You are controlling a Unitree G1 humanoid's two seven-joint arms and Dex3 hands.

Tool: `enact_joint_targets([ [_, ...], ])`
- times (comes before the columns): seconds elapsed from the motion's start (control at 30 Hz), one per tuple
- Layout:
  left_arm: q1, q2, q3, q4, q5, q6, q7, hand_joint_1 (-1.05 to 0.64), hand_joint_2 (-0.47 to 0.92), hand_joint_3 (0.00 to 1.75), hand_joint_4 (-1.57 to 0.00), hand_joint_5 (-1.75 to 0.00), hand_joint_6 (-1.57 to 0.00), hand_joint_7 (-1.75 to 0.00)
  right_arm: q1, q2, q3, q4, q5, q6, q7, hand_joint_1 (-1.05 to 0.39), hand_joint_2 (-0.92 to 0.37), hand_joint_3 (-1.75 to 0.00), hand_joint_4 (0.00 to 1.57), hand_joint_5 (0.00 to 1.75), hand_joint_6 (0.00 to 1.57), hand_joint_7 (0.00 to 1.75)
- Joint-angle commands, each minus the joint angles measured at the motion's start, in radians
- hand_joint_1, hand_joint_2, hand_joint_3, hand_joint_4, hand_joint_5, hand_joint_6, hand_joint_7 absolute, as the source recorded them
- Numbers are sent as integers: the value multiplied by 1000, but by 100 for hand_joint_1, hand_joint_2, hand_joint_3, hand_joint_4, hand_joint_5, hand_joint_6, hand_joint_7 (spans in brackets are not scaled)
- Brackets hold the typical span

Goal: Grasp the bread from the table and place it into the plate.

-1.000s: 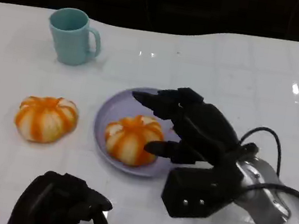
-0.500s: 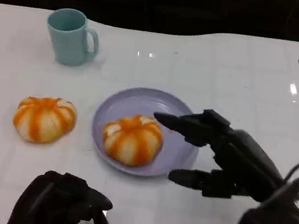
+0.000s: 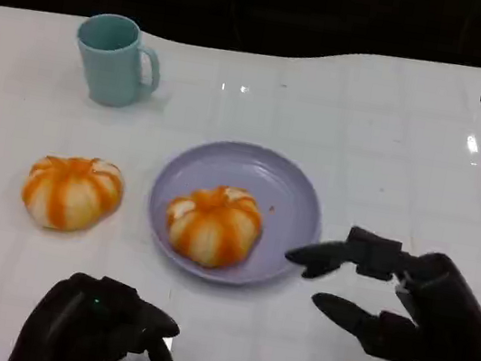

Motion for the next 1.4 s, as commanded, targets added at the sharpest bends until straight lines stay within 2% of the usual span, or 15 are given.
enact_joint_targets([
  [0.03,8,12,6,-7,4,-12,12,-94,87,0,-126,-89,-157,-1,77,-5,-38,-54,91,37,55,-28,-58,-100,69,158,66,129],
  [0.1,8,13,7,-8,3,-11,13,-94,87,0,-126,-89,-157,-2,104,-1,-52,-69,103,51,69,-28,-54,-107,69,163,66,137],
  [0.23,7,15,8,-4,1,-13,10,-94,87,0,-126,-89,-157,-2,170,12,-69,-135,160,162,79,-29,-53,-108,68,172,63,146],
  [0.33,8,17,10,-7,0,-7,11,-94,87,0,-127,-88,-157,-2,221,31,-80,-193,209,257,77,-29,-61,-96,66,174,61,144],
  [0.4,8,17,12,-7,-11,1,6,-93,86,0,-127,-88,-157,-2,238,43,-92,-203,201,279,73,-29,-65,-91,65,175,60,145],
  [0.6,4,25,15,9,-7,-18,-5,-94,88,1,-127,-87,-157,-2,252,79,-113,-187,174,285,75,-31,-69,-84,64,175,59,141],
  [0.97,-18,32,28,52,-10,-27,-18,-94,87,0,-127,-88,-157,-1,220,114,-143,-109,145,288,85,-31,-72,-73,65,175,63,134],
  [1.4,-65,29,56,125,-37,-46,-54,-92,85,0,-126,-87,-156,-1,188,142,-149,-67,127,252,112,-30,-73,-70,67,175,66,134],
])
